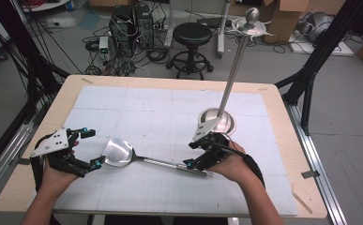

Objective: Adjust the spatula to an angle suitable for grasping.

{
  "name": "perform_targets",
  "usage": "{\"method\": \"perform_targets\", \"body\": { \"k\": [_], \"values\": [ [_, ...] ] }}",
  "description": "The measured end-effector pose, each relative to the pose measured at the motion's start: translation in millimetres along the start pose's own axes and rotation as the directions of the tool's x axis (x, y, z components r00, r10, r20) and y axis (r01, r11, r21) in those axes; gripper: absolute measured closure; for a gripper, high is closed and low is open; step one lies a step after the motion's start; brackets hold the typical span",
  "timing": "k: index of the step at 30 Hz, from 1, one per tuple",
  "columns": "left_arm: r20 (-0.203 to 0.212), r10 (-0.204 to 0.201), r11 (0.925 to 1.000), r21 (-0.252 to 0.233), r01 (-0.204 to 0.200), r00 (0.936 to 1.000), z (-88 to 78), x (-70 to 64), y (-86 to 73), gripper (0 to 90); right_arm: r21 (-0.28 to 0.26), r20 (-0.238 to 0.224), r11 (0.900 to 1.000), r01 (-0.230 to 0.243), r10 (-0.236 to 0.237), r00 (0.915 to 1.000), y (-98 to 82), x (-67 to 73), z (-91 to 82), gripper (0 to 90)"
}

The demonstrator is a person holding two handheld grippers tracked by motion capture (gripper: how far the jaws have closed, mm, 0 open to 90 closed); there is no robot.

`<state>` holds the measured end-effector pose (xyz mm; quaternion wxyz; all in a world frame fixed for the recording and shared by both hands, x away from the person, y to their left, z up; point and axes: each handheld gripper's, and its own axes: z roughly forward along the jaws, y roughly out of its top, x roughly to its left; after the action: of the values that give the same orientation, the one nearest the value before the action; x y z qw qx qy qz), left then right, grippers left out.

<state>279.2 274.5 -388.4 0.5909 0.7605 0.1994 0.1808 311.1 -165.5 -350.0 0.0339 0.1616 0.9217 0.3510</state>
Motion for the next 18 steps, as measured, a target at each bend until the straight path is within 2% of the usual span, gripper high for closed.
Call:
{"method": "perform_targets", "body": {
  "k": [1, 4, 5, 9, 10, 11, 13, 14, 15, 18],
  "values": [
    [-0.001, -0.002, 1.0, -0.001, 0.002, 1.0, 0.3, -0.2, 0.0, 2.2, -0.036, 0.005, 0.999, -0.021, 0.022, 0.9998, -10.3, -1.2, -9.7, 31.1],
    [-0.004, -0.002, 1.0, 0.003, 0.003, 1.0, 1.1, -0.6, 0.2, 2.2, -0.061, 0.018, 0.997, -0.042, 0.043, 0.9989, -20.8, -1.8, -18.7, 29.8],
    [-0.002, -0.003, 1.0, 0.002, 0.003, 1.0, 1.3, -0.5, 0.2, 2.2, -0.092, 0.033, 0.994, -0.066, 0.069, 0.9971, -31.4, -1.5, -27.8, 28.8],
    [0.003, -0.003, 1.0, -0.007, 0.003, 1.0, 1.7, -0.2, 0.8, 2.2, -0.177, 0.038, 0.98, -0.087, 0.095, 0.9947, -53.4, 0.9, -42.3, 27.9],
    [0.003, -0.003, 1.0, -0.007, 0.003, 1.0, 1.7, -0.2, 0.8, 2.2, -0.177, 0.038, 0.98, -0.087, 0.095, 0.9947, -53.4, 0.9, -42.3, 27.9],
    [0.003, -0.003, 1.0, -0.009, 0.003, 1.0, 1.8, 0.2, 0.7, 2.2, -0.223, 0.044, 0.97, -0.093, 0.105, 0.9935, -65.9, 2.5, -47.7, 27.6],
    [0.006, -0.004, 1.0, -0.006, 0.004, 1.0, 2.3, 0.2, 0.5, 2.2, -0.271, 0.052, 0.956, -0.108, 0.127, 0.9905, -77.8, 2.9, -52.0, 26.5],
    [0.006, -0.004, 1.0, -0.006, 0.004, 1.0, 2.3, 0.2, 0.5, 2.2, -0.271, 0.052, 0.956, -0.108, 0.127, 0.9905, -77.8, 2.9, -52.0, 26.5],
    [0.007, -0.004, 1.0, -0.006, 0.004, 1.0, 2.5, -0.1, 0.5, 2.2, -0.304, 0.038, 0.943, -0.135, 0.153, 0.9874, -87.9, 2.4, -55.7, 25.5],
    [0.013, -0.001, 1.0, -0.005, 0.001, 0.9999, 3.3, -0.7, 0.6, 2.2, -0.337, 0.041, 0.93, -0.144, 0.167, 0.9851, -97.6, 1.3, -59.8, 22.5]
  ]
}}
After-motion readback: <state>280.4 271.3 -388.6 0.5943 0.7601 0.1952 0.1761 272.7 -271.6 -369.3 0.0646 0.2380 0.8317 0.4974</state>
